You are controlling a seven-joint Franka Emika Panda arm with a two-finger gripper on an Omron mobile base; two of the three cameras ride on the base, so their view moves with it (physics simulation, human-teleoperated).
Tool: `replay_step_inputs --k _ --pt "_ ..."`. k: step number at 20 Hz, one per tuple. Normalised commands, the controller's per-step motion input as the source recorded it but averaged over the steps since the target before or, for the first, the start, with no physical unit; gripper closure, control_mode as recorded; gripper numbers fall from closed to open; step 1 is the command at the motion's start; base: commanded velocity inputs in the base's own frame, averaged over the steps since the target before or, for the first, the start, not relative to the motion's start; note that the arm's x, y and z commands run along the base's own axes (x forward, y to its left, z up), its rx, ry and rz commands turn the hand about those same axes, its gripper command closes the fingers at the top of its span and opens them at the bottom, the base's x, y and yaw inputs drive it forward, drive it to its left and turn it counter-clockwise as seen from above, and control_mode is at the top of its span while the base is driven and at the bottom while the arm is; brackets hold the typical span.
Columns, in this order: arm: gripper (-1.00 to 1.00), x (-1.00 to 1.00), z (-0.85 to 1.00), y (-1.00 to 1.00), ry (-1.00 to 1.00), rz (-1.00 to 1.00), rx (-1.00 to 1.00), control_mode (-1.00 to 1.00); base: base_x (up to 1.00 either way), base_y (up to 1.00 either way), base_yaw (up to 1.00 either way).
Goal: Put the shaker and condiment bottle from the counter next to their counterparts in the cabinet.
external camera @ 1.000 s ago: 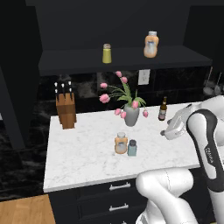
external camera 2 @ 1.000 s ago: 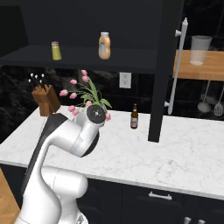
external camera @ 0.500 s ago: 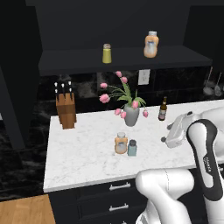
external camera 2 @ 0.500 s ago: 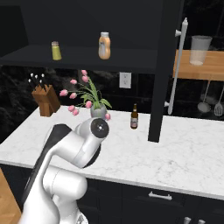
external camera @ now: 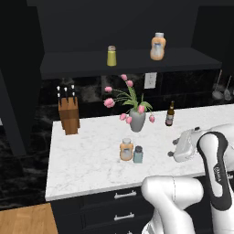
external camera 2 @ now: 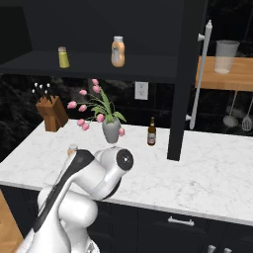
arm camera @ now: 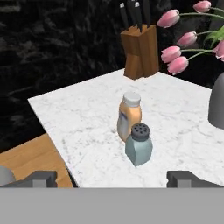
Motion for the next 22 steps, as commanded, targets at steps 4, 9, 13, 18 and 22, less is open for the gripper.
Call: replay_step_inputs --k 4,9,13,18,22 --pt "-1.0 0.0 -0.38 0.0 0.0 0.04 0.16 -1.0 0.0 0.0 0.0" --pt "-1.0 0.01 -0.45 0.04 0.01 0.02 0.11 -1.0 0.0 0.0 0.0" --pt "-1.0 0.03 -0.56 0.13 0.12 0.0 0.07 -1.0 0.0 0.0 0.0" --pt "-1.0 0.22 -0.06 0.12 0.09 0.0 0.0 -1.0 0.0 0.0 0.0" --pt "-1.0 0.24 0.0 0.22 0.01 0.0 0.0 -1.0 0.0 0.0 0.0"
